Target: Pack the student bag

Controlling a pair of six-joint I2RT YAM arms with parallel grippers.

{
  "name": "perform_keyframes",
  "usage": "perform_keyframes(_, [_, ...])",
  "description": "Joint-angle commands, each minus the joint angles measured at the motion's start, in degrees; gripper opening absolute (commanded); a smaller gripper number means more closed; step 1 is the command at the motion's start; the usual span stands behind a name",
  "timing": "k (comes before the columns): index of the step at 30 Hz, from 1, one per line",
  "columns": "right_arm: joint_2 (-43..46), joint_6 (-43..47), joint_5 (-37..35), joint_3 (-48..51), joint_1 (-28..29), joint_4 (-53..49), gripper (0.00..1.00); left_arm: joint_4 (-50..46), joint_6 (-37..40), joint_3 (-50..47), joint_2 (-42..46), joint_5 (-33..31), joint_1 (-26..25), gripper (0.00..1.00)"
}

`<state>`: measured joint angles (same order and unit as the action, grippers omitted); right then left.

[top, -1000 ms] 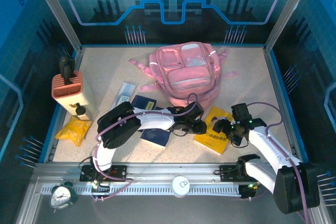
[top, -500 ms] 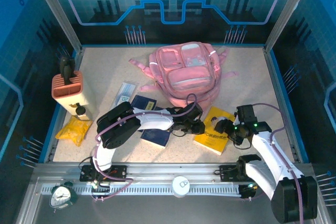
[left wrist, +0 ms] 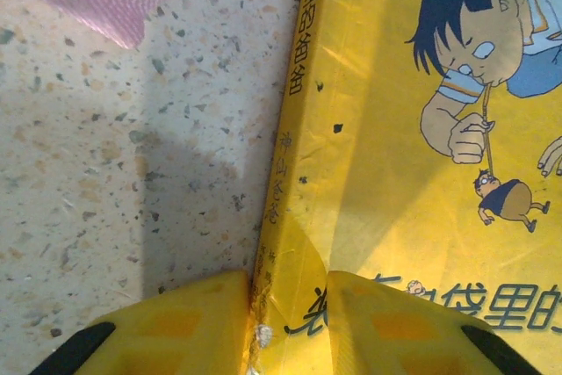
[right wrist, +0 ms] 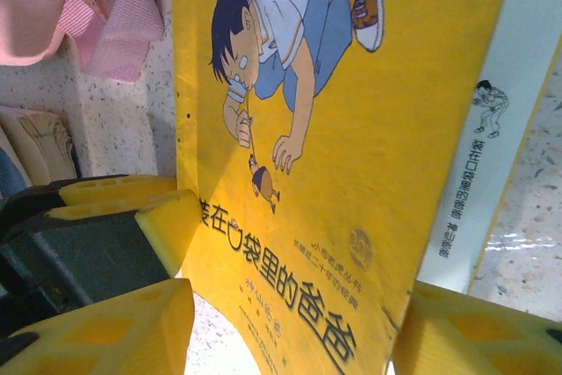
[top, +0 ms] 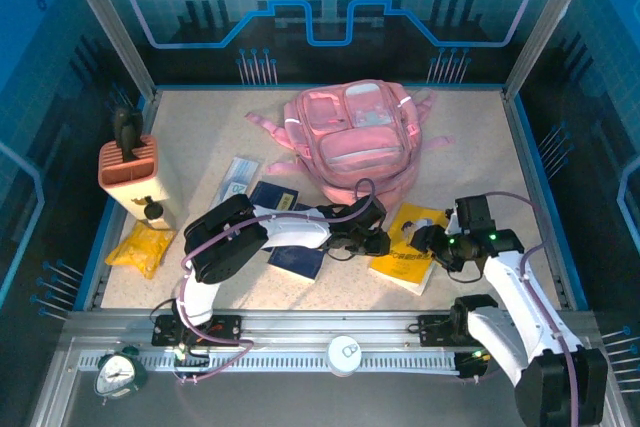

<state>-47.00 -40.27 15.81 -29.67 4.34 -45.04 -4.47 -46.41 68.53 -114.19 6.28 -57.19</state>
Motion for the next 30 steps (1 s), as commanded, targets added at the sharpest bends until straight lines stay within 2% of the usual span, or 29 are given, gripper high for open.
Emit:
perform_keyframes(1, [1.2,1.1,1.5,-1.8,-0.8,-2.8,0.53,-3.8,1.1,-0.4,0.2,-1.0,-0.5,0.29])
perform_keyframes(7, [1.9,1.1,2.8,-1.8,-1.7,-2.6,0.39,-4.2,1.4,0.3,-0.2,-0.8,-0.5,0.29])
perform_keyframes(13, [3.1,1.2,5.1,-1.4,-2.5,-1.5,0.32,-5.1,2.0,1.5,-0.9,-1.8,-0.5,0.29])
perform_keyframes(18, [4.4,1.2,6.9,-1.0,-3.1,0.2,0.18,-5.9,2.3,1.9,-0.4,-2.5,-0.5,0.30])
perform_keyframes(25, [5.3,1.1,8.0,-1.5,-4.0,1.2,0.05,-5.6,2.7,2.1,2.4,-3.7,-0.4,0.39])
perform_keyframes(30, [6.7,1.2,7.6,-5.1,-4.2,0.8,0.02,-8.0,4.1,2.3,8.7,-6.2,-0.3,0.52])
